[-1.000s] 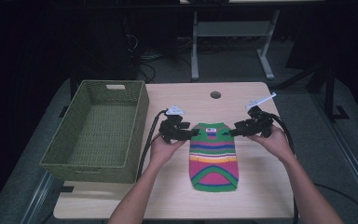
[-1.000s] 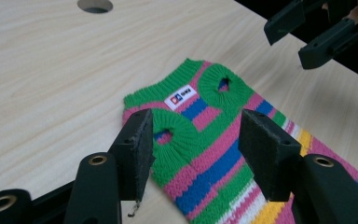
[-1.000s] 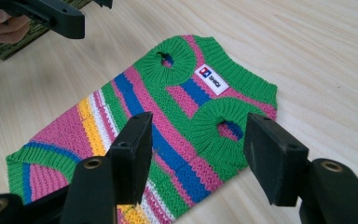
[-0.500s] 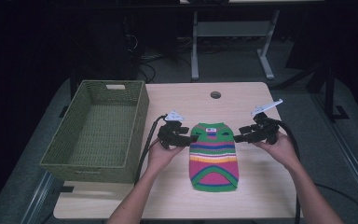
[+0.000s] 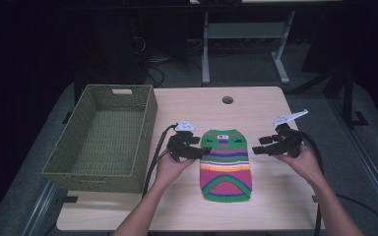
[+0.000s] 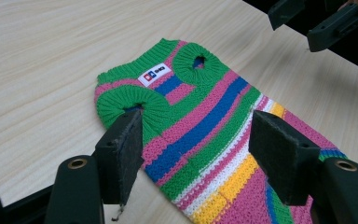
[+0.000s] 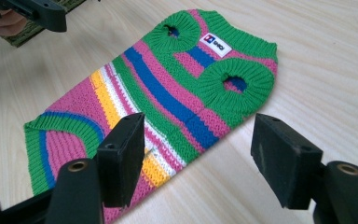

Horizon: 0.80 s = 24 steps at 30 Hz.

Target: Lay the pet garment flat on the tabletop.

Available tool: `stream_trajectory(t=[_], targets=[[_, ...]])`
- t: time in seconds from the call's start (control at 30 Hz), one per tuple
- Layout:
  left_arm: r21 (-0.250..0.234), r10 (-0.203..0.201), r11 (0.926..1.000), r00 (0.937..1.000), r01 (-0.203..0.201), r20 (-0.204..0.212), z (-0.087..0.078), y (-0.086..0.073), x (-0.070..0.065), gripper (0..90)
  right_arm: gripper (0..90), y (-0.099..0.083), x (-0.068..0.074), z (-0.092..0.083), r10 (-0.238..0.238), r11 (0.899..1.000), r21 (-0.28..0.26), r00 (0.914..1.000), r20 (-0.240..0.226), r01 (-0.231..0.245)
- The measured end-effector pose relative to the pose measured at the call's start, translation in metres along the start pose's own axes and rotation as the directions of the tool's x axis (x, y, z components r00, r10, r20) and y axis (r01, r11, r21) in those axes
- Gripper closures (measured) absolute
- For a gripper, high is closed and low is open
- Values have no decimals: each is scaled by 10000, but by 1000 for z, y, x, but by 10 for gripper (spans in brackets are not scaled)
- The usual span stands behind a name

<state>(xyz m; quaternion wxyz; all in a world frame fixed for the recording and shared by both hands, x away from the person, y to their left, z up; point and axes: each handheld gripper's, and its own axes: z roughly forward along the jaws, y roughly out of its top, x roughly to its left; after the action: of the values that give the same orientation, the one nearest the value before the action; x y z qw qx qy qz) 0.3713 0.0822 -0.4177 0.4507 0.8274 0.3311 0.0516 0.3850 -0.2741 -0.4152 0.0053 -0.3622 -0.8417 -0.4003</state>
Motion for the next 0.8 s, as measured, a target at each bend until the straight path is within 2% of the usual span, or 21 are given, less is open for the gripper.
stream_trajectory(t=[0.37,0.8], targets=[[9,-12,10000,9999,12,103,-6,-8,-6,272,302,-15,1,-8,154,9998,-127,9999,-70,-155],[-18,-20,10000,9998,20,202,-13,-20,-13,263,289,-37,4,-18,317,9992,-228,9995,-81,-319]])
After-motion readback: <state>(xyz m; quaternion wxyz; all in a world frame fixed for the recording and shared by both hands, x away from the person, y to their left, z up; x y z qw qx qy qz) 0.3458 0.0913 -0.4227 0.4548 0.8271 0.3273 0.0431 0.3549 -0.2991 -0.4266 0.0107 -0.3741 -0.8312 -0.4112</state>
